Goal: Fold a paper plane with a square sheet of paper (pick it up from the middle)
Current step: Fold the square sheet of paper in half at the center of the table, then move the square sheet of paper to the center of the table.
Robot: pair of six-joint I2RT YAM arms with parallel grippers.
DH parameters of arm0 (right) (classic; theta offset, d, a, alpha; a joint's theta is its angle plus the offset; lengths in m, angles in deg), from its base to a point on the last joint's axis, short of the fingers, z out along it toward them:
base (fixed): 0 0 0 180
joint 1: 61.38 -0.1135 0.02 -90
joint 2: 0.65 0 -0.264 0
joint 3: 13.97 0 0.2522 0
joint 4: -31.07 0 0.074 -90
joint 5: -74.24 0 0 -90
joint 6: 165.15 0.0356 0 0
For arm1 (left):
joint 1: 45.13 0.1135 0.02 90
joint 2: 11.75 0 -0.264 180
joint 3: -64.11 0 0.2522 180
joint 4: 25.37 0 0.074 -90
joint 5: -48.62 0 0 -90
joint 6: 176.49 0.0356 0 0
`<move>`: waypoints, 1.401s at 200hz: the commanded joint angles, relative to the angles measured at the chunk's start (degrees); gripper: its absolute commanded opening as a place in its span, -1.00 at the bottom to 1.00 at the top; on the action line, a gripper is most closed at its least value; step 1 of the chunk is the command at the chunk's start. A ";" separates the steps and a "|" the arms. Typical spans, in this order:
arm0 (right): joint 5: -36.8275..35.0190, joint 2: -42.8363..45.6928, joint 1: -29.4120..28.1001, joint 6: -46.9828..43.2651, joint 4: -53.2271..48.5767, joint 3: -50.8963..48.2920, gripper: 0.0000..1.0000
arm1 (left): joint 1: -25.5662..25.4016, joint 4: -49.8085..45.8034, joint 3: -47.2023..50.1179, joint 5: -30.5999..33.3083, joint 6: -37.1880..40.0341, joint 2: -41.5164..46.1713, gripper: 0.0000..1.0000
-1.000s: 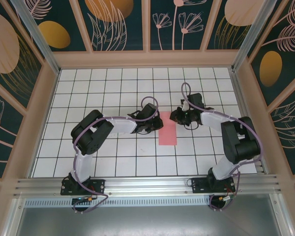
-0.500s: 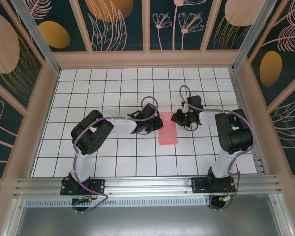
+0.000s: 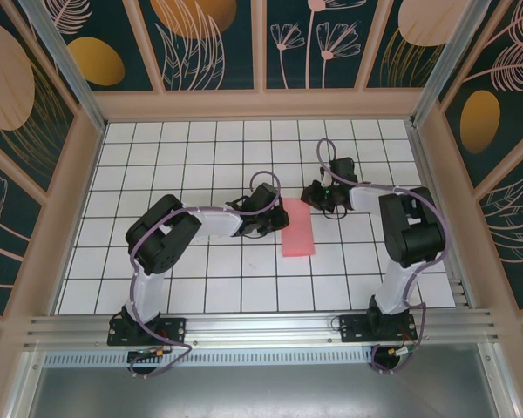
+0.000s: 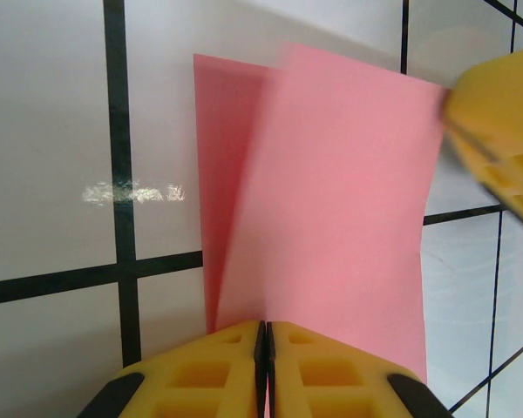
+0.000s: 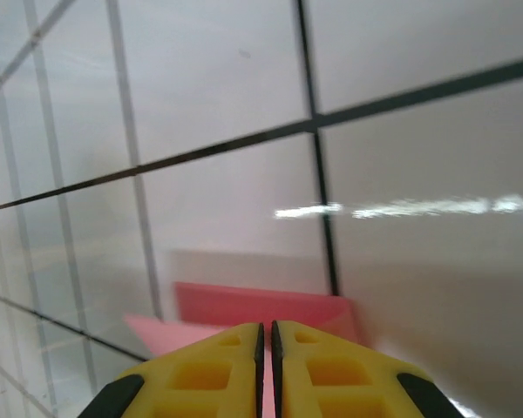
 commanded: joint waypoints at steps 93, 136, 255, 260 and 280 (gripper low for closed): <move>-1.30 2.69 -0.61 -2.13 -2.94 0.98 -0.66 | 0.01 -13.62 4.61 3.44 0.98 -4.56 -0.75; -0.99 1.98 -1.43 -1.06 -1.93 -3.74 -0.66 | 0.03 -13.78 4.61 3.45 1.13 -4.63 -0.74; -2.88 4.82 -3.01 -2.31 -6.54 -1.75 -0.67 | 0.05 -15.41 4.21 5.70 1.70 -1.54 -0.75; -3.17 4.51 -3.35 -2.29 -6.81 -2.19 -0.67 | 0.01 -15.53 3.90 5.71 1.94 -1.23 -0.74; -4.19 3.27 -4.86 -1.99 -6.98 -4.07 -0.67 | 0.01 -15.48 2.73 5.33 2.68 0.36 -0.72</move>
